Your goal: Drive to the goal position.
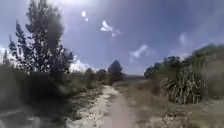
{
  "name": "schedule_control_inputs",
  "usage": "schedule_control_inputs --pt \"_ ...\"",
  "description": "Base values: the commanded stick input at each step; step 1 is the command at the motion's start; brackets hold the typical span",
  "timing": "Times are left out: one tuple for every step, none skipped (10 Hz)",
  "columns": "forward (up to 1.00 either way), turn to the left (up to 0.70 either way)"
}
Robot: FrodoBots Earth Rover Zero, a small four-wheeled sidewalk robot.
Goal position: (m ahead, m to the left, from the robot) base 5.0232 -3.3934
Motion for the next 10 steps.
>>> schedule_control_inputs --pt "0.85 0.04" --pt "0.85 0.18" --pt "0.85 0.38" --pt "0.85 0.17" --pt "0.85 0.04" --pt "0.85 0.04" --pt "0.85 0.04" --pt "0.85 0.04" --pt "0.85 0.04" --pt "0.85 0.04"
